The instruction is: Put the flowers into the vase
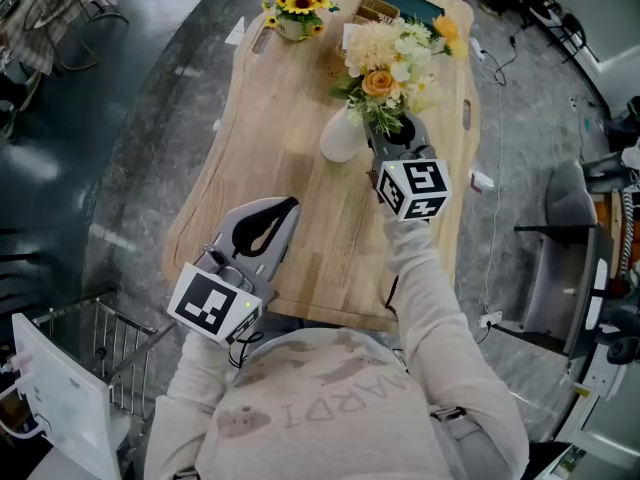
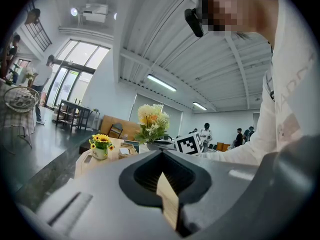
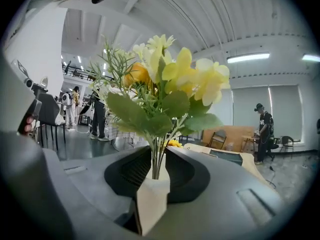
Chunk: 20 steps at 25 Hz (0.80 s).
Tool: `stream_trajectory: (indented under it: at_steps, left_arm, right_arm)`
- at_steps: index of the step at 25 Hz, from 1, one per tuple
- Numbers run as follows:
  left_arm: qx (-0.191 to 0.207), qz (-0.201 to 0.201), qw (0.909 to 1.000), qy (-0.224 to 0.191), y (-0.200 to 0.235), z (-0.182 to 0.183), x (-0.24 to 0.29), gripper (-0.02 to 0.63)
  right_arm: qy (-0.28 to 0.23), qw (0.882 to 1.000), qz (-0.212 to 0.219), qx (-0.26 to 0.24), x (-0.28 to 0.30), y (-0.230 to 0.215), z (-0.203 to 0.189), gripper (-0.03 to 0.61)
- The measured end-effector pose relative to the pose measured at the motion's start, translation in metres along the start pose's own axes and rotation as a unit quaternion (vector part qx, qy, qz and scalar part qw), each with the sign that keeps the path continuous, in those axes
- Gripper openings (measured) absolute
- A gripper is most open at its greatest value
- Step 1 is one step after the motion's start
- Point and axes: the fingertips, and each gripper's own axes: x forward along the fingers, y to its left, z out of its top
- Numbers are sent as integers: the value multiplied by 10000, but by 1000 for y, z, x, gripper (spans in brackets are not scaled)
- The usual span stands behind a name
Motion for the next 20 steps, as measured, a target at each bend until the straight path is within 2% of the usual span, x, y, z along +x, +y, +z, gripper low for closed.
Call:
stream_trajectory:
  at_steps: [4,9,13,16,20]
  left_arm:
    - [7,0,10000,26,-1,0,1,2]
    - [16,-24,10000,26,-3,0,2,2]
    - [27,-55,10000,16,-7,0,3,2]
    - [48,-61,10000,4,-9,1,4,2]
    - [54,-44,10000,-7,-11,1,1,2]
  right_arm:
    - [229,9997,-69,42,-4,-2,-4,118]
    - [822,9965,-133,19,-8,-3,-7,143]
    - [1267,9919,42,91,-6,0,-9,199]
    - [1396,9900,114,185,-7,-1,-10,215]
    - [1528,9882,47,59,-13,-1,-10,253]
